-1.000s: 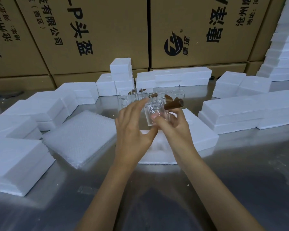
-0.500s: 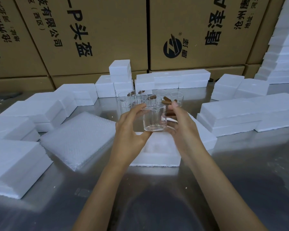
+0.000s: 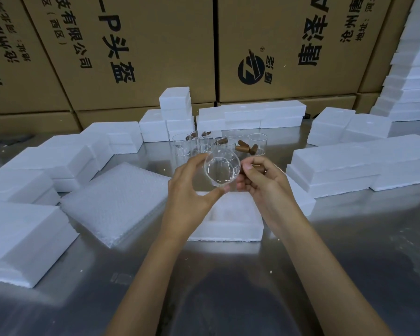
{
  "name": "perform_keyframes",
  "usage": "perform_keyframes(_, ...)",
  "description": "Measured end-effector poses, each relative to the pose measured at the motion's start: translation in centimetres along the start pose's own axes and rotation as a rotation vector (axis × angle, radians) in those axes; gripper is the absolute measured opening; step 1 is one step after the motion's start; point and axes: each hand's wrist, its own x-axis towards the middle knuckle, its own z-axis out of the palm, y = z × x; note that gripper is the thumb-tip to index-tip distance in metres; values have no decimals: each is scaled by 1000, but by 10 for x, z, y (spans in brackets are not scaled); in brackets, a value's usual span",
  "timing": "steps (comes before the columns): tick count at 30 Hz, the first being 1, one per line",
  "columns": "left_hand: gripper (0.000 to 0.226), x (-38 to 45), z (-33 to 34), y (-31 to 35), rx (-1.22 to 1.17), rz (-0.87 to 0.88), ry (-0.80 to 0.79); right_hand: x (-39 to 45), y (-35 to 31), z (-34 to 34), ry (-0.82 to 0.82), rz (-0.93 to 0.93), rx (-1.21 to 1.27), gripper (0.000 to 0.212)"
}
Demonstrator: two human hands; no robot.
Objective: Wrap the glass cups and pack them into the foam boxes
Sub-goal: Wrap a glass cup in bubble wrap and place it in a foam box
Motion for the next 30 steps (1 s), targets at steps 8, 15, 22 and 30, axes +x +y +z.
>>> perform_keyframes(8, 71, 2, -3, 0, 12, 69, 35, -1, -2, 3, -91, 33, 34, 10)
perform_keyframes(15, 63, -1, 0, 4, -121, -40, 57, 0, -3, -4, -32, -9, -28, 13)
perform_keyframes(22, 53, 0, 4, 7, -88, -105, 105, -3, 1, 2, 28, -49, -203, 17)
perform_keyframes(30, 71, -4, 10, 6, 121, -21, 76, -1, 4, 0, 123, -27, -267, 14)
